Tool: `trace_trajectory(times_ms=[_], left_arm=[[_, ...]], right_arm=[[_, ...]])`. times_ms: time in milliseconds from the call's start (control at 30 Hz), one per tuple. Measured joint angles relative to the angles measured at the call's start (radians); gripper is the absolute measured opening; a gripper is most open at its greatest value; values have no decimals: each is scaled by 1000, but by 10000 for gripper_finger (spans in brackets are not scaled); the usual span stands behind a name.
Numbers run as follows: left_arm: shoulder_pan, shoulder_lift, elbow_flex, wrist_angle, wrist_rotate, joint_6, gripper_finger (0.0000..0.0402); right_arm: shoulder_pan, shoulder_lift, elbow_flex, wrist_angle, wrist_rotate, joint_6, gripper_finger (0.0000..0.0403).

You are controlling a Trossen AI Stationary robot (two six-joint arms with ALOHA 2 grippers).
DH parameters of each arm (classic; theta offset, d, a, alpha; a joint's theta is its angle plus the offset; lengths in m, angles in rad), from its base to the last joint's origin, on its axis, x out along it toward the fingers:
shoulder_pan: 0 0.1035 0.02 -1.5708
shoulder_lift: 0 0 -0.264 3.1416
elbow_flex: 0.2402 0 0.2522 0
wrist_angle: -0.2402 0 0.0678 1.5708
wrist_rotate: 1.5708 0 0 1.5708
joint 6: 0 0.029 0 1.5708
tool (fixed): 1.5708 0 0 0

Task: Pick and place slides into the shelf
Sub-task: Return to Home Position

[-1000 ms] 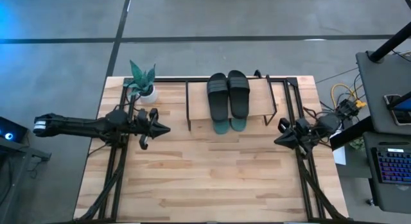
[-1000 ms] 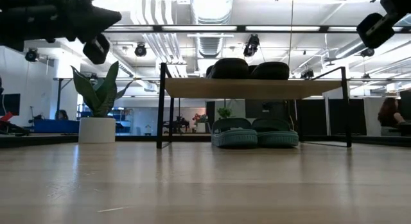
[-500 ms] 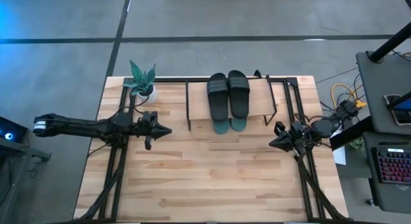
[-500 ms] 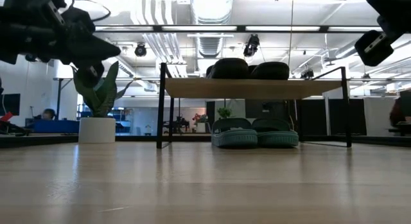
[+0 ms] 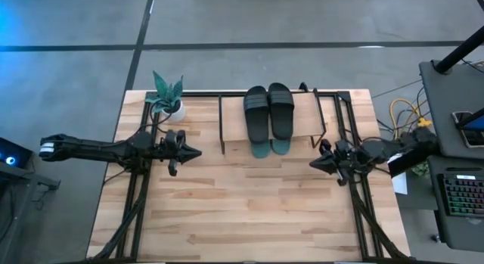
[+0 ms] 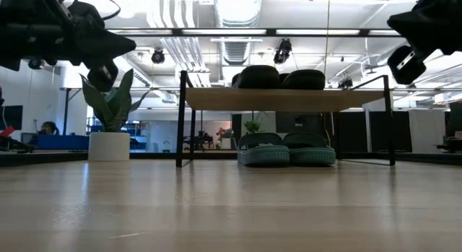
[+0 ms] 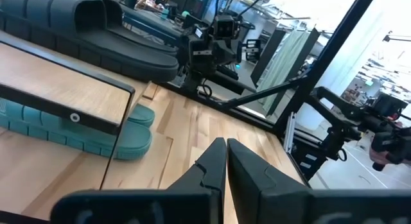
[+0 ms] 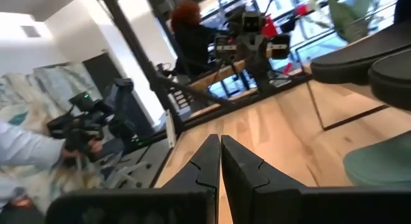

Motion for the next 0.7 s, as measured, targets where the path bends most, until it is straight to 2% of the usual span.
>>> trace_trajectory(times_ms=[133, 233, 333, 433, 567, 700], left_arm=[[0, 3, 0, 0, 0, -1, 0], [0, 6, 0, 0, 0, -2, 0], [0, 5, 0, 1, 0, -2, 0], [0, 5, 0, -1, 0, -1, 0], [0, 5, 0, -2, 0, -1, 0], [0, 4, 0, -2, 0, -1, 0]], right_arm=[[-155, -1, 0, -5, -174, 10, 8], [-254, -2, 1, -5, -242, 12, 8], [-306, -2, 1, -8, -306, 13, 8], [-315, -2, 1, -42, -319, 5, 8], [-328, -3, 1, -137, -273, 16, 8], [-349, -9, 1, -134, -266, 12, 8]])
